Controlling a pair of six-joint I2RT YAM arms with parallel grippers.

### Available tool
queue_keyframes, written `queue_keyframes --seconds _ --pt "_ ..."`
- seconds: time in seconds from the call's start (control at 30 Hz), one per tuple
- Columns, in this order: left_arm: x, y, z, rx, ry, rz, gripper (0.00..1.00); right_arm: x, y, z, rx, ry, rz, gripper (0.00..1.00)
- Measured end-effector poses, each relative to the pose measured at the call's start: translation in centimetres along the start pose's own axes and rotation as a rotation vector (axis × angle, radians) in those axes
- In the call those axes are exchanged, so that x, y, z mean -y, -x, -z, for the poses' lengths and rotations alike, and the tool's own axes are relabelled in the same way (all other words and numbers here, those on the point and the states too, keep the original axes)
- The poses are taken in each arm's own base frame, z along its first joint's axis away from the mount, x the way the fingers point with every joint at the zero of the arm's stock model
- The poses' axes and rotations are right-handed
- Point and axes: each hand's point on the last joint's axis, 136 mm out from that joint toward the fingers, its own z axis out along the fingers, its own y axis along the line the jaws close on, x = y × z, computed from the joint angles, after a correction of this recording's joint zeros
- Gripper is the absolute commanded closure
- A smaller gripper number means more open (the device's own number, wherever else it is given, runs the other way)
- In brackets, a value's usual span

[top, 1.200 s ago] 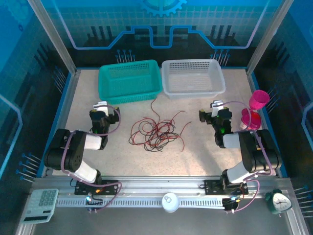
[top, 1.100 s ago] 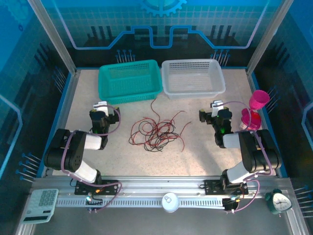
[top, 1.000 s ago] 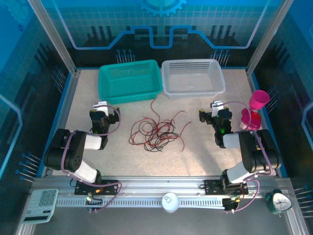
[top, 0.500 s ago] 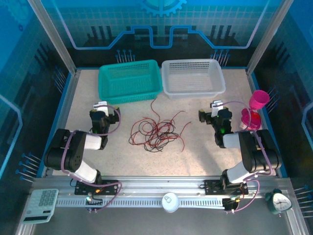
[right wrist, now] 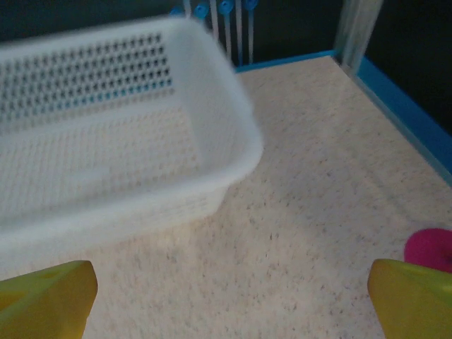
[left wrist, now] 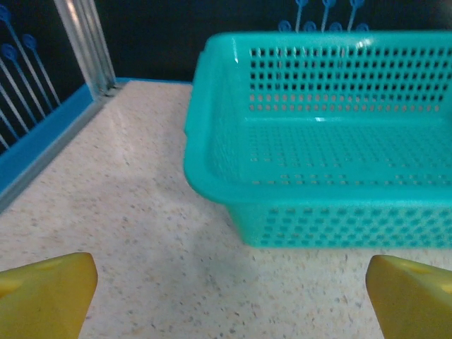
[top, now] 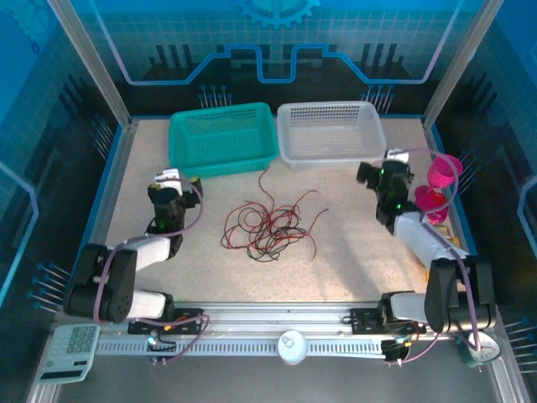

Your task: Untangle the cables

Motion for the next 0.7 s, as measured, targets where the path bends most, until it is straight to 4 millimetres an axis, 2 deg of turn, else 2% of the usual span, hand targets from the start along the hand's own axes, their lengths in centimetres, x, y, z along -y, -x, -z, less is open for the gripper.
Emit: queue_keyframes --seconds 0.07,0.13,0.2,0.27,0.33,0.4,0.47,0.53,0.7 --pt "-0.4 2.2 0.6 0.020 0.023 0.044 0.01 -0.2 2.7 0.8 -0.007 -0.003 -0.075 0.00" --pt "-0.4 5.0 1.5 0.045 0.031 0.106 0.01 -1.0 3.7 1.8 -0.023 0.029 -0.110 0.00" --pt "0.0 8.2 2.8 0.080 0.016 0.175 0.01 -2.7 3.1 3.3 -0.064 0.089 -0.109 0.00" --pt "0.8 11.2 4.4 0.103 -0.018 0.232 0.01 -5.0 1.5 4.8 -0.131 0.161 -0.077 0.01" --pt "1.8 13.3 6.1 0.107 -0.068 0.274 0.01 -7.5 0.0 6.2 -0.208 0.238 -0.047 0.01" --pt "3.2 14.5 7.8 0.085 -0.138 0.302 0.01 -9.4 -1.2 7.4 -0.279 0.309 -0.043 0.04" --pt "4.7 14.5 9.0 0.040 -0.204 0.312 0.01 -10.7 -2.0 8.0 -0.339 0.364 -0.071 0.07" --pt "6.6 13.5 9.9 -0.024 -0.278 0.301 0.01 -11.9 -3.0 8.2 -0.408 0.408 -0.115 0.07" --pt "11.9 8.6 10.9 -0.222 -0.434 0.220 0.01 -14.0 -6.9 6.3 -0.603 0.425 -0.218 0.08"
